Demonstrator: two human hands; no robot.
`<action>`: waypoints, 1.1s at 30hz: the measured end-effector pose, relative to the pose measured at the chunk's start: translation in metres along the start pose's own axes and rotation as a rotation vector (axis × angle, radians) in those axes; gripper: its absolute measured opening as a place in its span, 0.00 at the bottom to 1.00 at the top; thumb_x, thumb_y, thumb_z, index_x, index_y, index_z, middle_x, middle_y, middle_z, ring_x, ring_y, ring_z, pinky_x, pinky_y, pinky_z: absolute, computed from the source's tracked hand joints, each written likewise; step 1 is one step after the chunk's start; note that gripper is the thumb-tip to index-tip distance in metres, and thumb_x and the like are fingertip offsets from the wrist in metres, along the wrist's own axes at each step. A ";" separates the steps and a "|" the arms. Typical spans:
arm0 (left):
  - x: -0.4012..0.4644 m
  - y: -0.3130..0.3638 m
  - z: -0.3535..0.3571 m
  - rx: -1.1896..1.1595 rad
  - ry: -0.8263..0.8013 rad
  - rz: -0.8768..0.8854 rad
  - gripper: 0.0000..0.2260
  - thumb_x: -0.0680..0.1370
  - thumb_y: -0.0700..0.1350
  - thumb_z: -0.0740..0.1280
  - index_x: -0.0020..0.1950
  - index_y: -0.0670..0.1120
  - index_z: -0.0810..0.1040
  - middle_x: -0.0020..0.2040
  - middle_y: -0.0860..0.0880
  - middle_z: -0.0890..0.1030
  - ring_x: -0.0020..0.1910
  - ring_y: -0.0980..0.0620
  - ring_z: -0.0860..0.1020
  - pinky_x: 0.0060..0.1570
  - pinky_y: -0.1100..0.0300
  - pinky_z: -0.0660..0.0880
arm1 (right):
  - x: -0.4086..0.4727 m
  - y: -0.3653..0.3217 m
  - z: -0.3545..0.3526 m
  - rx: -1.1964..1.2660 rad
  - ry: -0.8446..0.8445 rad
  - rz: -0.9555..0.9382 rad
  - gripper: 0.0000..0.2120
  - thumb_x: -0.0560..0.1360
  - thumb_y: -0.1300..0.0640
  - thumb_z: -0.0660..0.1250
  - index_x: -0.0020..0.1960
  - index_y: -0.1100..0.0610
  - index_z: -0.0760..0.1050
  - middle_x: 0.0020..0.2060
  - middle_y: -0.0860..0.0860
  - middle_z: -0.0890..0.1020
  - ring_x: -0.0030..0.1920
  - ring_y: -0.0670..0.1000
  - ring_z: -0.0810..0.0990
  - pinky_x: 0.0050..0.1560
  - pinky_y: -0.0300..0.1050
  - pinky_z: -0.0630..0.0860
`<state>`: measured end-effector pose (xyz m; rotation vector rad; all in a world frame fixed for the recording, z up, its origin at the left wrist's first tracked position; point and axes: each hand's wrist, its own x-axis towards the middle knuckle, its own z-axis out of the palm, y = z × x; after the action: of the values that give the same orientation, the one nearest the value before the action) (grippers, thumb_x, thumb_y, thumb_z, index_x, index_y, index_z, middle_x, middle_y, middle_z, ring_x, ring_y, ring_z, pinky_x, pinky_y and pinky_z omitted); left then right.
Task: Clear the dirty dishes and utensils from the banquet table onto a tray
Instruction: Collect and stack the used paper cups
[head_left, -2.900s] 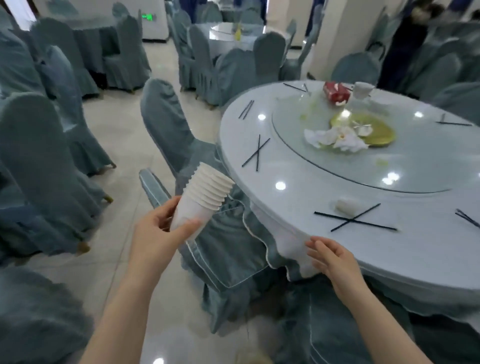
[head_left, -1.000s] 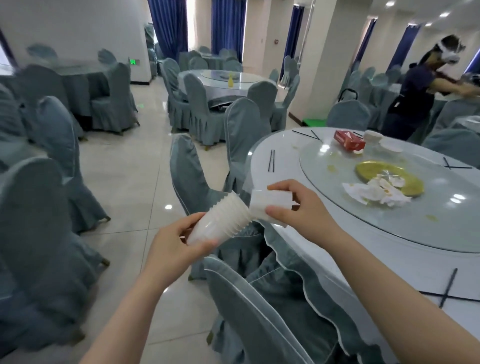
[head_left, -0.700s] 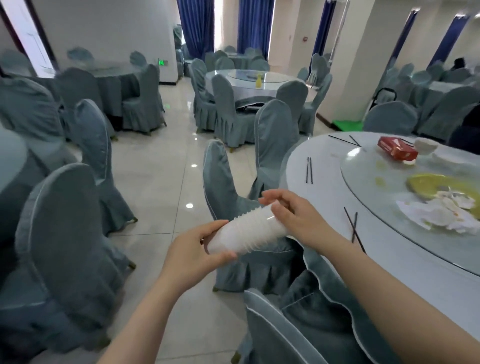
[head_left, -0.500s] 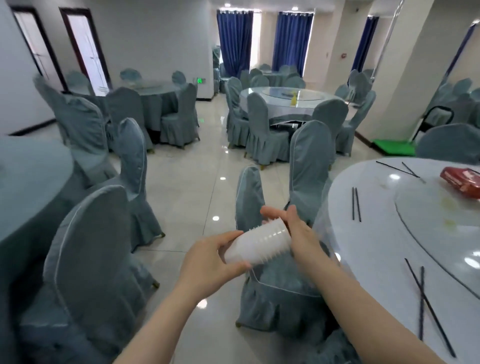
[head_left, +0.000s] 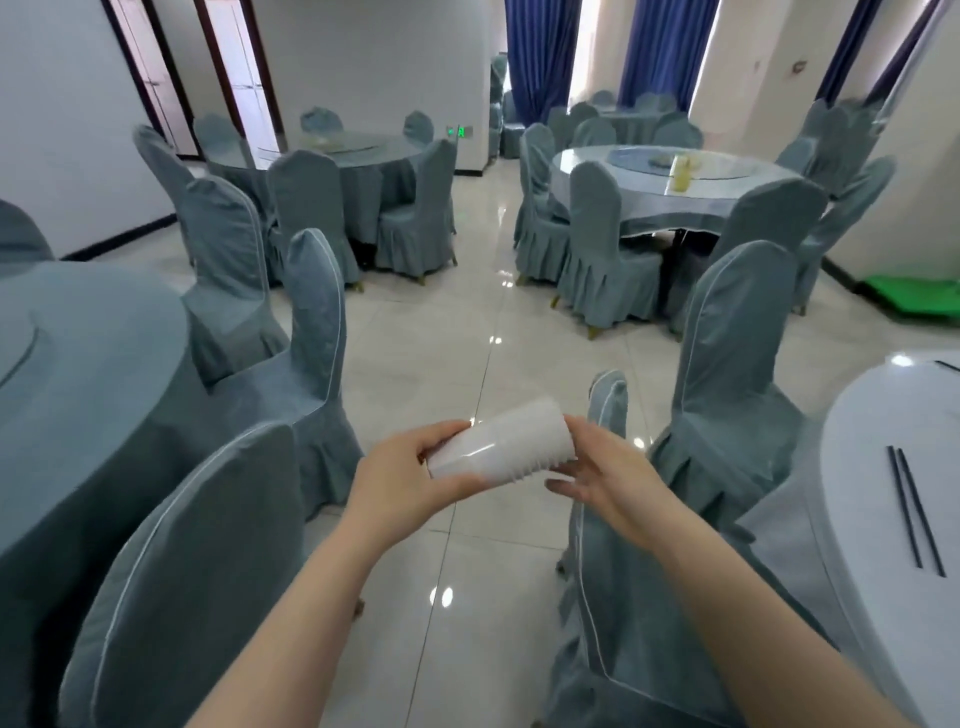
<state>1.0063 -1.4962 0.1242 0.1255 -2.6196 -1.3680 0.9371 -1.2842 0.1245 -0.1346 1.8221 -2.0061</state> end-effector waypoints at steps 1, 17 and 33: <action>0.021 -0.006 -0.006 -0.024 0.001 -0.002 0.22 0.58 0.63 0.71 0.52 0.69 0.77 0.46 0.76 0.77 0.48 0.73 0.76 0.45 0.73 0.70 | 0.019 -0.002 0.002 -0.021 -0.028 -0.009 0.10 0.79 0.52 0.61 0.57 0.50 0.79 0.53 0.51 0.84 0.53 0.52 0.83 0.55 0.50 0.79; 0.370 -0.066 0.033 -0.110 -0.200 -0.036 0.25 0.59 0.57 0.74 0.56 0.59 0.80 0.49 0.58 0.83 0.45 0.58 0.81 0.50 0.53 0.79 | 0.331 -0.011 -0.043 0.195 0.218 -0.076 0.25 0.69 0.62 0.75 0.62 0.49 0.73 0.52 0.54 0.83 0.55 0.56 0.82 0.52 0.49 0.80; 0.767 -0.104 0.092 -0.410 -0.239 -0.126 0.13 0.78 0.38 0.66 0.58 0.55 0.77 0.52 0.55 0.83 0.54 0.57 0.80 0.54 0.62 0.74 | 0.651 -0.079 -0.200 0.194 0.461 -0.118 0.28 0.67 0.67 0.74 0.62 0.48 0.72 0.57 0.54 0.79 0.59 0.55 0.79 0.56 0.54 0.79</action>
<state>0.2356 -1.6032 0.0817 0.0737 -2.4765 -2.0455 0.2584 -1.3359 0.0382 0.3112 1.8968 -2.4382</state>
